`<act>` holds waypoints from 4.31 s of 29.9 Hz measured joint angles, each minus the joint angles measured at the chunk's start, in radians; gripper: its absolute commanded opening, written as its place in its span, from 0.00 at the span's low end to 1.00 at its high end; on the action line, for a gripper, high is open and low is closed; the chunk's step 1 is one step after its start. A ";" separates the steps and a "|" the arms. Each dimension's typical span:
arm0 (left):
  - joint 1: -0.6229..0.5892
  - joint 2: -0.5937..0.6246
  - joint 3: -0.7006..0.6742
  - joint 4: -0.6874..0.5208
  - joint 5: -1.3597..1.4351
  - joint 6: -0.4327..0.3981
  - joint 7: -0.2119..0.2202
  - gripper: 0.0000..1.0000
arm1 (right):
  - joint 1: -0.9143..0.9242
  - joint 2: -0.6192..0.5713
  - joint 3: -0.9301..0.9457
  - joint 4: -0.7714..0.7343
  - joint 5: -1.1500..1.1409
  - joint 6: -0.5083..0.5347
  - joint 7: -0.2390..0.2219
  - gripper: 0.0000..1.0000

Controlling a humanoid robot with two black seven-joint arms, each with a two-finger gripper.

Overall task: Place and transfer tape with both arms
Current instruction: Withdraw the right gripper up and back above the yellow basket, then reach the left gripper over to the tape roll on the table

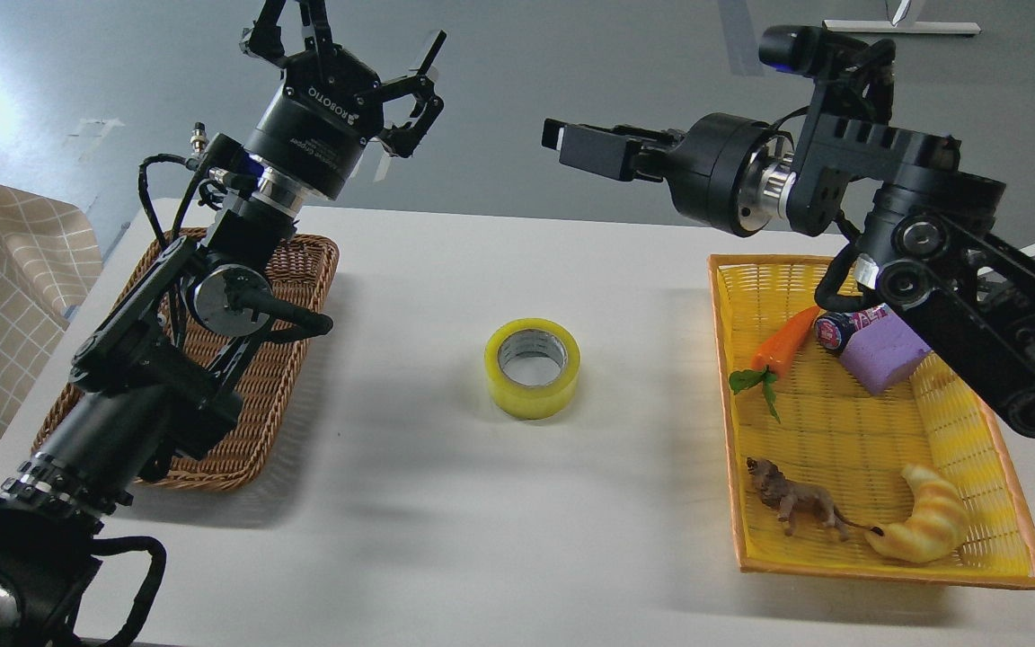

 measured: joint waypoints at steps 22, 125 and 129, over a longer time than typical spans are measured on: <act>-0.004 -0.003 0.005 0.002 0.001 0.000 0.001 0.98 | -0.273 0.208 0.743 -0.023 0.443 0.000 0.059 0.95; -0.123 0.106 0.189 -0.168 0.816 0.076 0.120 0.98 | -0.327 0.316 0.742 -0.307 1.157 0.000 -0.005 0.99; -0.162 0.119 0.264 -0.169 0.893 0.081 0.152 0.98 | -0.328 0.316 0.742 -0.307 1.157 0.000 -0.005 0.98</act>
